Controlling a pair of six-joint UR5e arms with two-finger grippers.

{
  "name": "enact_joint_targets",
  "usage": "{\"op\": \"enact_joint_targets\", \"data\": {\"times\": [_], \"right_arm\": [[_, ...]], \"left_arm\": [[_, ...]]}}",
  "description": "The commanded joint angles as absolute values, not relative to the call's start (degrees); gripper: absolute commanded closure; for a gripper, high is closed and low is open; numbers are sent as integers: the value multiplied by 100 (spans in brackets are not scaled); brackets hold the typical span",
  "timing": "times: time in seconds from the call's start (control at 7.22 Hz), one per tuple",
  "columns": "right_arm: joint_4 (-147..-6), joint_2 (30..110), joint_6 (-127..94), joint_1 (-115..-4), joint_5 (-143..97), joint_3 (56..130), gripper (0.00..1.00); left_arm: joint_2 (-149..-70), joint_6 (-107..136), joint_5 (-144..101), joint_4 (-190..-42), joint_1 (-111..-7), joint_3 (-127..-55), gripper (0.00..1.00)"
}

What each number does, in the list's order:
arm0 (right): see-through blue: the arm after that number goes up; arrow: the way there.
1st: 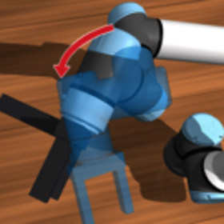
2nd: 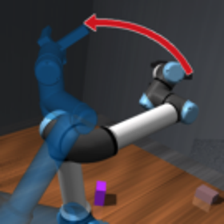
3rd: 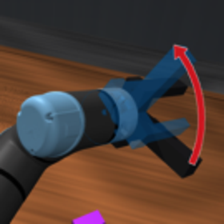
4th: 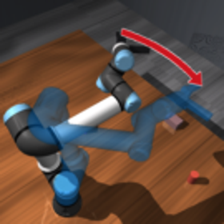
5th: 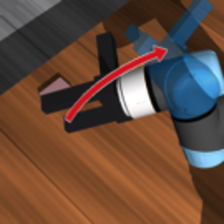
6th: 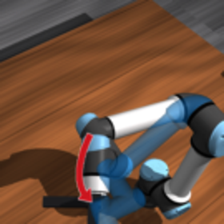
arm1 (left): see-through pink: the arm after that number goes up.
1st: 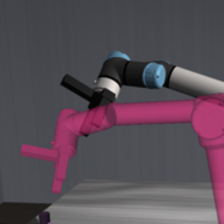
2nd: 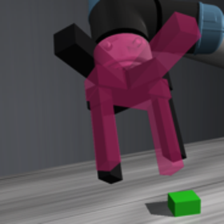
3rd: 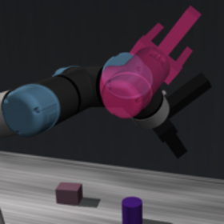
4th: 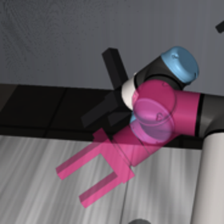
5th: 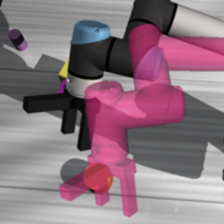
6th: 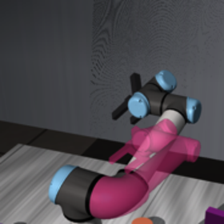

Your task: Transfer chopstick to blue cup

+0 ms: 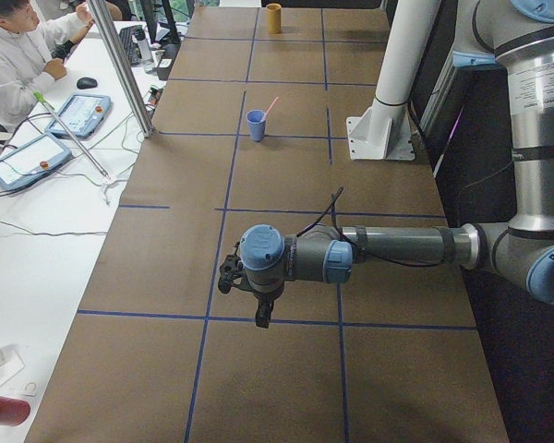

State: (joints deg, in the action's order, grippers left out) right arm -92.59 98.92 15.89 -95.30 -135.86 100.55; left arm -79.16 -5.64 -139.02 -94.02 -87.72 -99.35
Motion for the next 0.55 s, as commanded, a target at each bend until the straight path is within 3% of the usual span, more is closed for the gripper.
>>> {"op": "enact_joint_targets", "data": {"times": [0.0, 0.42], "right_arm": [[-9255, 9896, 1573, -9527, -13623, 10055, 0], [-9255, 9879, 1538, -9527, -13632, 10055, 0]], "left_arm": [[-7928, -571, -13904, -9404, -8771, -9984, 0], [-7963, -571, -13904, -9413, -8771, -10046, 0]]}}
